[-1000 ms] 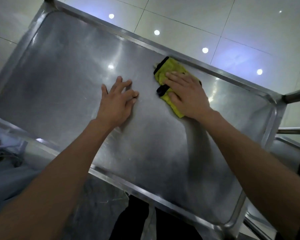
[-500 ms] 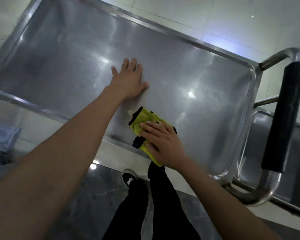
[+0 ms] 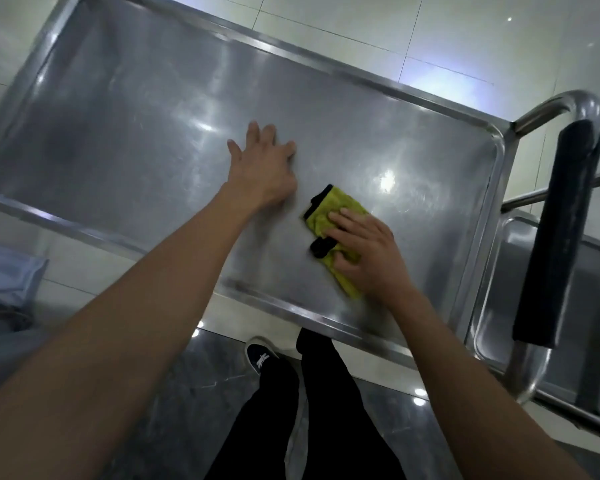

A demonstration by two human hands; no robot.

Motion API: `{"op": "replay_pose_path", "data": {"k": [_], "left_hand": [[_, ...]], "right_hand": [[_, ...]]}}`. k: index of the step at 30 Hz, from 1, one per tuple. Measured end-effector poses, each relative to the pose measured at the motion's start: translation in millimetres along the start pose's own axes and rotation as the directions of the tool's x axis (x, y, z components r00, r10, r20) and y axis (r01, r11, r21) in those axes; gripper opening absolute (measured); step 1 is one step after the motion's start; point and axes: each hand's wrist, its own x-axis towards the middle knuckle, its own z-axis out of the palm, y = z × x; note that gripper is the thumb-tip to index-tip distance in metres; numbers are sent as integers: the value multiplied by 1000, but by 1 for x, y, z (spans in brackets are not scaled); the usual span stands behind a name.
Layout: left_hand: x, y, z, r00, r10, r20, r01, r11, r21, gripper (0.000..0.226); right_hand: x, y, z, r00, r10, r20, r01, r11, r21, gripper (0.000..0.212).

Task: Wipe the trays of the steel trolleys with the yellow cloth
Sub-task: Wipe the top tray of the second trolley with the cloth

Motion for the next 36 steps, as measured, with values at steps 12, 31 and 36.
{"op": "replay_pose_path", "data": {"k": [12, 31, 36], "left_hand": [[54, 58, 0, 972, 119, -204, -127, 992, -24, 32], [50, 71, 0, 990, 121, -77, -124, 992, -31, 43], [48, 61, 9, 976, 208, -57, -208, 978, 10, 56]], "right_hand": [[138, 100, -56, 999, 2, 34, 0, 997, -73, 40], [109, 94, -42, 951, 270, -149, -293, 943, -158, 44], [43, 31, -3, 760, 572, -310, -631, 763, -140, 48]]}}
